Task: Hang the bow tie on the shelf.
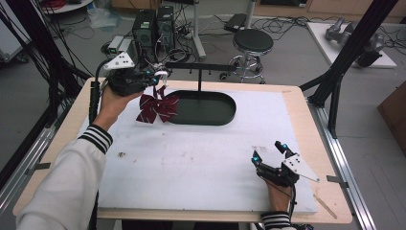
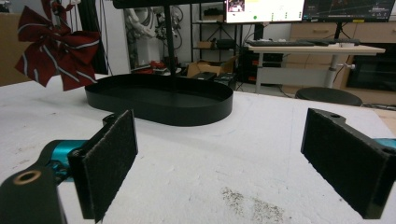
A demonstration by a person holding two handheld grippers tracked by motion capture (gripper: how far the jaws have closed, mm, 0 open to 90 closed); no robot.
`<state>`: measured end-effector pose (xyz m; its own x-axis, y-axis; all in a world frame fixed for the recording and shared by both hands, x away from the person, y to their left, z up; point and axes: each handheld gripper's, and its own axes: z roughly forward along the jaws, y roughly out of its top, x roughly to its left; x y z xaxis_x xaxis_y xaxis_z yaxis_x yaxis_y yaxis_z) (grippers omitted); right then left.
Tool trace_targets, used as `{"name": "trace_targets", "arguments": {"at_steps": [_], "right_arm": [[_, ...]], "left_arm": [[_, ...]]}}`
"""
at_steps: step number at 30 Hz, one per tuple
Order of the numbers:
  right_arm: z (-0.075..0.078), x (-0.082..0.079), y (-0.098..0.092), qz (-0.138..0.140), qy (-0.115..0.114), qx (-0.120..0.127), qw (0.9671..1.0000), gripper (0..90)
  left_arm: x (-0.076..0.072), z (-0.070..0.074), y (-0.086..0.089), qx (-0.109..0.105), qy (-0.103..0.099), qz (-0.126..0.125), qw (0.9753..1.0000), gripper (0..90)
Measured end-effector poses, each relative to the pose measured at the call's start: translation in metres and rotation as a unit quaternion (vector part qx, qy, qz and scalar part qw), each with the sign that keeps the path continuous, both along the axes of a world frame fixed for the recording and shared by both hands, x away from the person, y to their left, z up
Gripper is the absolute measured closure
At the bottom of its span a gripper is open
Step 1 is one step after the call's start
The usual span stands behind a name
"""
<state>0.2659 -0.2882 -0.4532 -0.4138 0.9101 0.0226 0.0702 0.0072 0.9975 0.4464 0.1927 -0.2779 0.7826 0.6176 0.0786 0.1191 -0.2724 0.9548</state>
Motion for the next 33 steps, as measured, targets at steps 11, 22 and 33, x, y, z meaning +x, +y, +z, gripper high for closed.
{"name": "trace_targets", "arguments": {"at_steps": [11, 22, 33], "right_arm": [[0.000, 0.000, 0.000, 0.000, 0.000, -0.001, 1.0000, 9.9], [0.000, 0.000, 0.000, -0.001, 0.000, 0.001, 1.0000, 9.9], [0.000, 0.000, 0.000, -0.001, -0.001, -0.001, 1.0000, 9.9]], "left_arm": [[0.031, 0.002, -0.025, -0.015, -0.001, -0.004, 0.9999, 80.0], [0.057, -0.001, -0.040, -0.033, 0.007, 0.026, 0.9991, 79.9], [0.073, -0.013, -0.028, -0.023, 0.037, 0.096, 0.9944, 79.8]]}}
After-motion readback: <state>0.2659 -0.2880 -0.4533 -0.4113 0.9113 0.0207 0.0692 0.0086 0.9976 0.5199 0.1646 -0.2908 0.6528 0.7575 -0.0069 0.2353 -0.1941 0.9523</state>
